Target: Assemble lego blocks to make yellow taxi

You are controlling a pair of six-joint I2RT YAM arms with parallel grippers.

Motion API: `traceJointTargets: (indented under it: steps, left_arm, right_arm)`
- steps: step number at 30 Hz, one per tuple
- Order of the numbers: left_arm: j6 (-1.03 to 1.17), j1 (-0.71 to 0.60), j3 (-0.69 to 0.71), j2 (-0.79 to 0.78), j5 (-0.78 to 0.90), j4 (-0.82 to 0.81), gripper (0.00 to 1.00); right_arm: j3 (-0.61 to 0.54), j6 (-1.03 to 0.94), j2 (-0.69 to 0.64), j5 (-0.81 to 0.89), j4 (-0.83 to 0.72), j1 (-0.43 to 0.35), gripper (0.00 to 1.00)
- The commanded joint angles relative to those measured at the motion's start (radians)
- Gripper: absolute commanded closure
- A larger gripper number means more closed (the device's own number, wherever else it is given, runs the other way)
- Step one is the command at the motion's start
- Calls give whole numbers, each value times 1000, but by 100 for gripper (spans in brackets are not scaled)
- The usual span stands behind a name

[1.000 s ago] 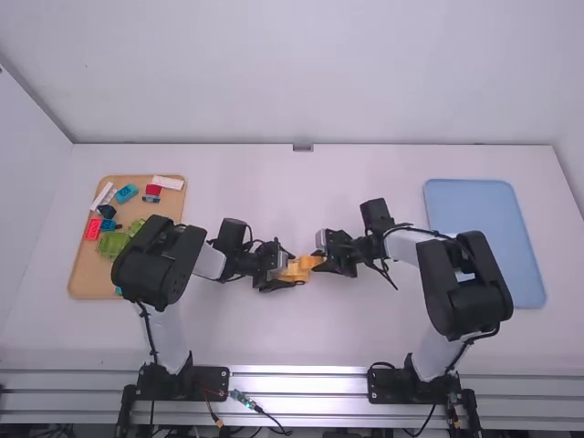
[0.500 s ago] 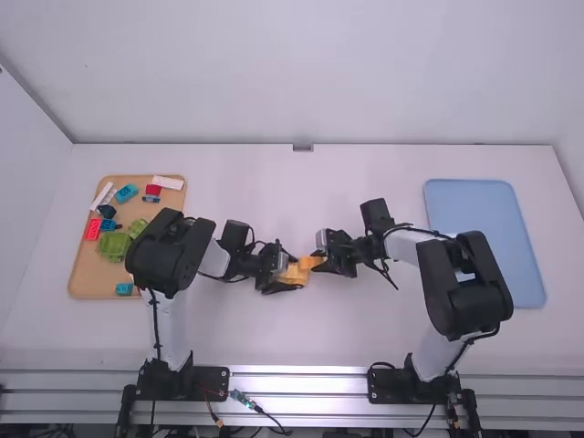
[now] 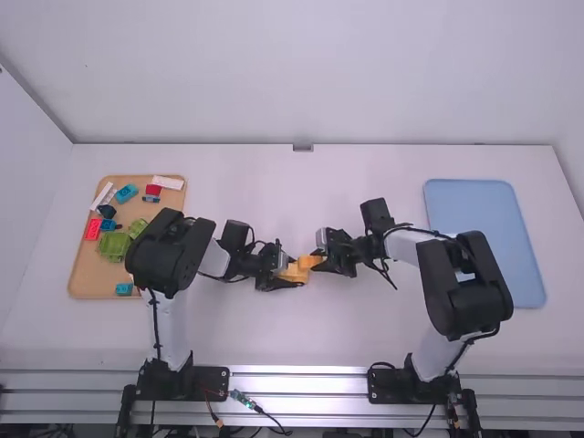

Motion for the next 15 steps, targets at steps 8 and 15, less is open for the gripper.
traceJointTargets:
  steps: [8, 15]
  left_arm:
    - [-2, 0, 2, 4, -67, 0, 52]
    - [-6, 0, 2, 4, -69, 5, 52]
  right_arm:
    - [26, 118, -28, 86, 63, 82, 100]
    - [26, 179, -28, 93, 86, 90, 100]
